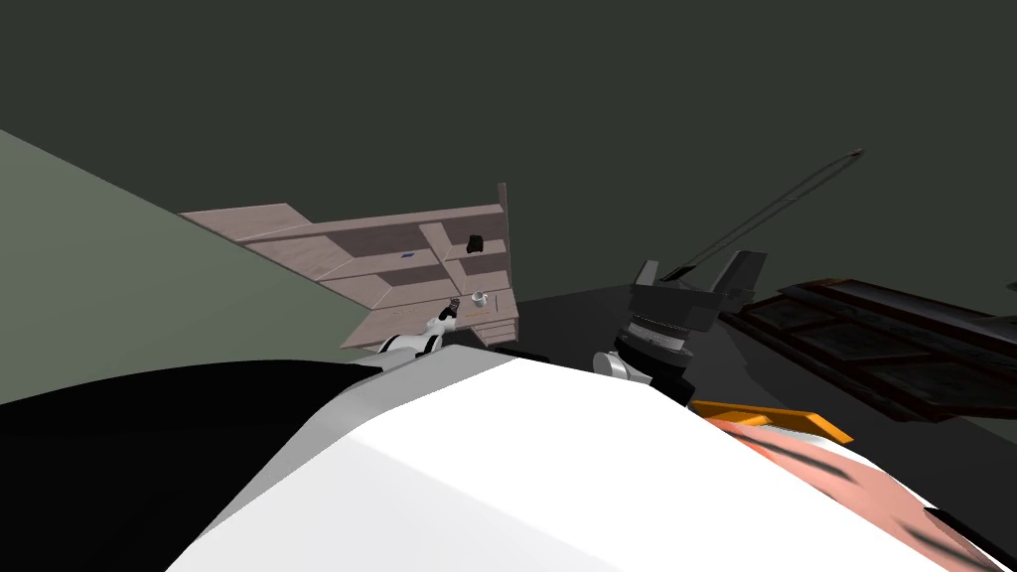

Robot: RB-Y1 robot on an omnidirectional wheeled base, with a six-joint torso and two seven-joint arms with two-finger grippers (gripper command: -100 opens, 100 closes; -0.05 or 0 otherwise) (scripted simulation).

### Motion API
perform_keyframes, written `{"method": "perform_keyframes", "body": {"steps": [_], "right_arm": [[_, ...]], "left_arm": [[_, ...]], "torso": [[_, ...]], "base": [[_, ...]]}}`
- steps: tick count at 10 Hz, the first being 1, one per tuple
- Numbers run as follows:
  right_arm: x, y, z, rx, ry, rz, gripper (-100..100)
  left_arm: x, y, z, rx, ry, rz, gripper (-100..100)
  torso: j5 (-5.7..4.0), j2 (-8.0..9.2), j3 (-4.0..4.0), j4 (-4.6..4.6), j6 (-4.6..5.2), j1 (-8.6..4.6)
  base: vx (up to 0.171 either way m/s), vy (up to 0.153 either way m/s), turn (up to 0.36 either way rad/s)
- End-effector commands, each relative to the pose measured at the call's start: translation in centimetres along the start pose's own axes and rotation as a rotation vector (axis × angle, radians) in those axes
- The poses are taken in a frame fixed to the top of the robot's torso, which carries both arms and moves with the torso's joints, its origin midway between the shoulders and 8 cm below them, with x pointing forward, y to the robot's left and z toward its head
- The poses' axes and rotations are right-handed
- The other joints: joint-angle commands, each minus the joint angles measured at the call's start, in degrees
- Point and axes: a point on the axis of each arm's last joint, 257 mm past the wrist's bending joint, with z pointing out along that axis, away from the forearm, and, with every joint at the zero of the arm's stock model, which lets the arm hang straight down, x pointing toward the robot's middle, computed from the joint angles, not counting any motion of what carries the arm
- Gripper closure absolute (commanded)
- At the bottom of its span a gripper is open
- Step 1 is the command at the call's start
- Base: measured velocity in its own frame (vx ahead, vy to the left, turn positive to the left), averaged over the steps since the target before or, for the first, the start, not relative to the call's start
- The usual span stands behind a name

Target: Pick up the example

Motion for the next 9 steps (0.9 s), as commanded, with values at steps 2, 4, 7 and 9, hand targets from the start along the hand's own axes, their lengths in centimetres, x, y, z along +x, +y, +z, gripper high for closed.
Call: {"method": "perform_keyframes", "body": {"steps": [2, 4, 7, 9], "right_arm": [[0.0, 0.0, 0.0, 0.0, 0.0, 0.0, 0], [0.0, 0.0, 0.0, 0.0, 0.0, 0.0, 0], [0.0, 0.0, 0.0, 0.0, 0.0, 0.0, 0], [0.0, 0.0, 0.0, 0.0, 0.0, 0.0, 0]], "left_arm": [[0.5, -1.1, 0.3, 0.02, 0.024, 0.016, 100], [0.9, -1.7, 0.3, 0.031, 0.038, 0.026, 100], [1.5, -2.5, 0.4, 0.046, 0.061, 0.04, 100], [1.6, -2.7, 0.5, 0.048, 0.063, 0.043, 100]], "torso": [[-0.03, -0.02, -0.01, -0.01, -0.08, -0.12], [-0.03, -0.02, -0.02, -0.02, -0.03, -0.2], [-0.04, -0.01, 0.0, 0.01, 0.0, -0.15], [-0.04, -0.01, 0.0, 0.0, -0.02, -0.14]], "base": [[0.015, -0.048, 0.199], [0.008, -0.049, 0.113], [0.006, -0.032, 0.095], [0.004, -0.025, 0.067]]}}
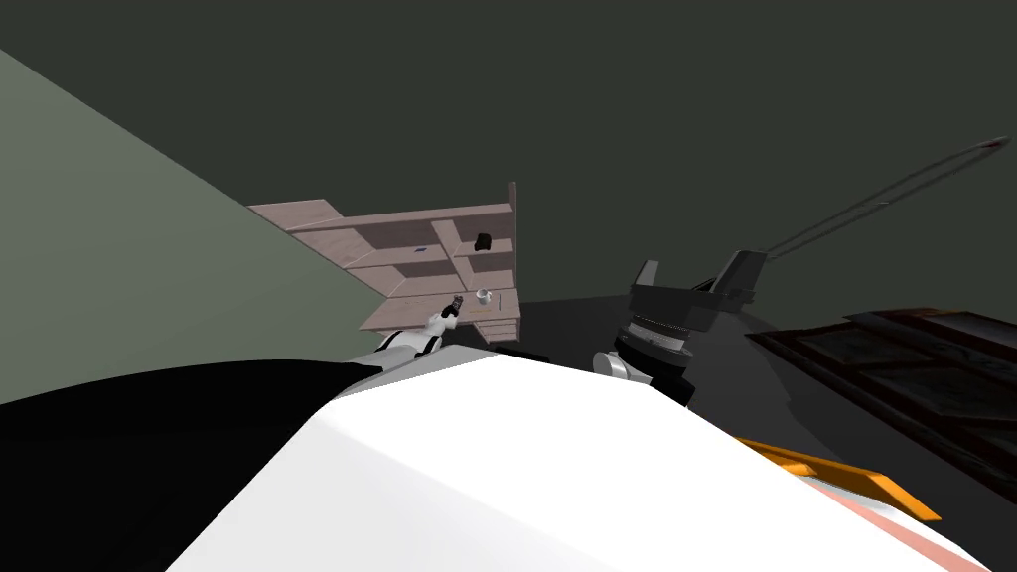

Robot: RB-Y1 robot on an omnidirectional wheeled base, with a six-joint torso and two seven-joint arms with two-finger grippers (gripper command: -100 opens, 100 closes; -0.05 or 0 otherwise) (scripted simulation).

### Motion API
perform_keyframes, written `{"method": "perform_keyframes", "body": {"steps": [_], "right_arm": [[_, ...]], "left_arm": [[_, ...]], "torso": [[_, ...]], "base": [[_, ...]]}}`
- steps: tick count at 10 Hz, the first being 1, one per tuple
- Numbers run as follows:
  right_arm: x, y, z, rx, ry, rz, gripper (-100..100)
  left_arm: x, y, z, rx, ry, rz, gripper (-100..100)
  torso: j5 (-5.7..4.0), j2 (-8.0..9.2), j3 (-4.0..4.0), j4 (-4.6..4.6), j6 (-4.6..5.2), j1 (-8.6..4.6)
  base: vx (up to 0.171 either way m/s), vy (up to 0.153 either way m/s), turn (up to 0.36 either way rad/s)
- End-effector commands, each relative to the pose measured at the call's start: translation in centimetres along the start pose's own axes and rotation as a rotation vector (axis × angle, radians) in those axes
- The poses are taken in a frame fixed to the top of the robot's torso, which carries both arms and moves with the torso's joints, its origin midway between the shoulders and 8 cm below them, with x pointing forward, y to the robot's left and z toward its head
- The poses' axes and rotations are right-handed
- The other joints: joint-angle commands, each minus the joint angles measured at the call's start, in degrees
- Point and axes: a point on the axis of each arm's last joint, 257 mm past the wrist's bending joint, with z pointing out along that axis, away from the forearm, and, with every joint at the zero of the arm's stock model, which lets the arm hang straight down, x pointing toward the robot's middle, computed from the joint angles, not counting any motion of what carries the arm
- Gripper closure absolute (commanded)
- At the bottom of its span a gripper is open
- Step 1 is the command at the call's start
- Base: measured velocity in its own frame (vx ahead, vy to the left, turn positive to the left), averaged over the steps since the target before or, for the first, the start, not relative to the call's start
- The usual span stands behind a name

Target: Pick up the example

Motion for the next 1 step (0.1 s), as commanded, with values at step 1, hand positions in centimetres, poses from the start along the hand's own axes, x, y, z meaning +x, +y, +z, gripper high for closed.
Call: {"method": "perform_keyframes", "body": {"steps": [1], "right_arm": [[0.0, 0.0, 0.0, 0.0, 0.0, 0.0, 0]], "left_arm": [[0.0, 0.0, 0.0, 0.0, 0.0, 0.0, 0]], "torso": [[0.0, 0.0, 0.0, 0.0, 0.0, 0.0]], "base": [[0.0, 0.0, 0.0]]}}
